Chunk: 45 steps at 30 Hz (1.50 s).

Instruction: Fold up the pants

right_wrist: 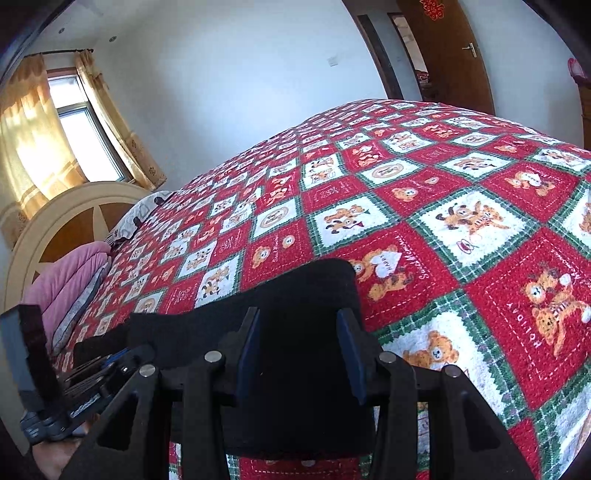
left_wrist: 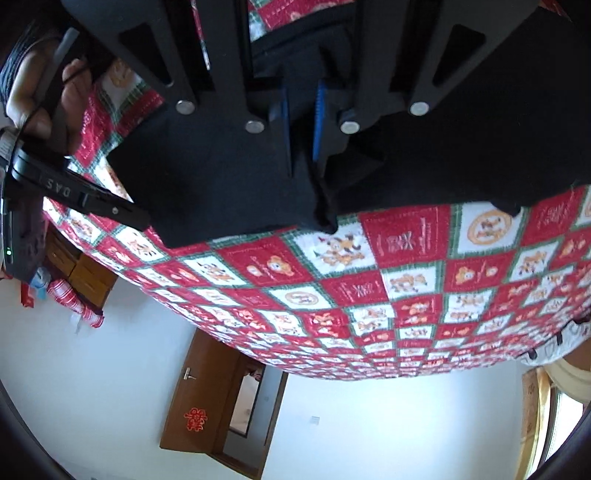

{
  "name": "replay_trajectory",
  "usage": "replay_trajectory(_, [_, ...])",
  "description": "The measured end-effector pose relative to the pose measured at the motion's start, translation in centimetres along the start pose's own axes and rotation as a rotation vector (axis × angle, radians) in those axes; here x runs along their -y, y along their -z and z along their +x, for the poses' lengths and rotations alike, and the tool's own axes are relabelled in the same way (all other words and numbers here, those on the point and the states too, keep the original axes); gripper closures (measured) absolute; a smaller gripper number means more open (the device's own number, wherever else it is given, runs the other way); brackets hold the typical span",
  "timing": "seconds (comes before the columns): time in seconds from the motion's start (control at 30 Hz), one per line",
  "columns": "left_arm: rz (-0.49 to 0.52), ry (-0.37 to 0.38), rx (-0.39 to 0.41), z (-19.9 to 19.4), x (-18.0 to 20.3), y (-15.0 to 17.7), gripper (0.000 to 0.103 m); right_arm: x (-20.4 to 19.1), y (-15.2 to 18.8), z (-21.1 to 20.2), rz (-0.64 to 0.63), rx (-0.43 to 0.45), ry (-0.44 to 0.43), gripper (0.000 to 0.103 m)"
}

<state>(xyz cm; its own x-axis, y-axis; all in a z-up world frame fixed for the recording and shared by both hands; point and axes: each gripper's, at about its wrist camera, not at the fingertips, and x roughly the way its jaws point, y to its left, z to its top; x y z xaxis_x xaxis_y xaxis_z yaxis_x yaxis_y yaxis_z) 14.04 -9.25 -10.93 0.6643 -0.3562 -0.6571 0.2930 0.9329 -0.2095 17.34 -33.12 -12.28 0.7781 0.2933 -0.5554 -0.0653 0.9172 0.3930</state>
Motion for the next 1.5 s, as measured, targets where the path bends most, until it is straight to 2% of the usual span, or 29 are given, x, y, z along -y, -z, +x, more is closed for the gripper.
replay_trajectory(0.07, [-0.017,-0.042,-0.026,0.6,-0.9,0.3,0.093,0.0,0.1,0.1,0.004,-0.005,-0.001,0.059])
replay_trajectory(0.17, [-0.076,-0.012,-0.034,0.0,-1.9,0.3,0.093,-0.1,0.1,-0.2,-0.004,0.005,-0.001,0.059])
replay_trajectory(0.23, [-0.045,-0.041,-0.018,-0.4,-1.5,0.1,0.093,-0.1,0.0,-0.3,-0.012,0.017,0.007,0.059])
replay_trajectory(0.3, [-0.034,-0.062,-0.041,0.7,-1.8,0.1,0.093,0.0,0.0,0.2,-0.012,-0.005,0.008,0.059])
replay_trajectory(0.4, [-0.098,-0.028,-0.081,1.8,-2.8,0.3,0.092,0.1,0.4,1.1,-0.023,-0.044,0.024,0.059])
replay_trajectory(0.43, [-0.098,-0.027,-0.067,1.4,-2.6,0.4,0.087,0.2,0.5,1.2,-0.027,-0.046,0.033,0.059])
replay_trajectory(0.5, [-0.076,-0.069,-0.052,1.1,-2.1,0.4,0.058,0.5,0.5,1.2,-0.022,-0.047,0.036,0.059])
replay_trajectory(0.53, [-0.061,-0.095,-0.055,1.1,-2.0,0.7,0.038,0.6,0.5,1.3,-0.019,-0.049,0.038,0.059])
replay_trajectory(0.6, [-0.045,-0.079,-0.057,1.1,-2.0,1.4,0.044,0.8,0.4,1.3,-0.015,-0.050,0.053,0.059])
replay_trajectory(0.63, [-0.036,-0.085,-0.076,1.3,-2.0,1.7,0.052,0.8,0.3,1.0,-0.018,-0.044,0.063,0.059])
replay_trajectory(0.73, [-0.023,-0.105,-0.064,0.9,-2.1,2.1,0.051,-0.5,-0.1,-0.9,-0.079,0.040,0.085,0.057])
replay_trajectory(0.8, [-0.025,-0.114,-0.060,0.6,-2.1,2.1,0.051,-2.1,0.0,-1.3,-0.159,0.056,0.064,0.047])
replay_trajectory(0.87, [-0.014,-0.125,-0.063,0.8,-2.0,2.1,0.047,-3.1,0.8,-0.6,-0.212,0.022,0.076,0.045])
replay_trajectory(0.97, [-0.004,-0.128,-0.059,1.0,-2.1,2.3,0.045,-3.1,1.9,2.0,-0.222,-0.109,0.097,0.045])
replay_trajectory(1.0, [0.002,-0.130,-0.056,1.0,-2.1,2.4,0.045,-3.3,2.3,2.4,-0.251,-0.129,0.115,0.045])
replay_trajectory(1.13, [0.008,-0.132,-0.058,1.0,-2.1,2.3,0.044,-3.7,2.4,2.3,-0.279,-0.129,0.129,0.045])
replay_trajectory(1.2, [0.005,-0.131,-0.060,0.9,-2.2,2.3,0.044,-4.1,2.2,1.3,-0.288,-0.080,0.145,0.045])
replay_trajectory(1.27, [0.001,-0.128,-0.058,0.8,-2.4,2.4,0.044,-4.7,1.8,0.0,-0.296,-0.016,0.115,0.045])
replay_trajectory(1.33, [0.004,-0.127,-0.059,0.8,-2.3,2.5,0.043,-5.5,1.8,-0.7,-0.300,-0.002,0.025,0.045])
replay_trajectory(1.4, [0.008,-0.125,-0.060,0.9,-2.3,2.5,0.043,-6.4,2.4,0.0,-0.331,-0.047,-0.027,0.045])
replay_trajectory(1.5, [0.006,-0.115,-0.057,0.9,-2.4,2.6,0.042,-7.9,4.4,1.7,-0.424,-0.136,-0.042,0.045])
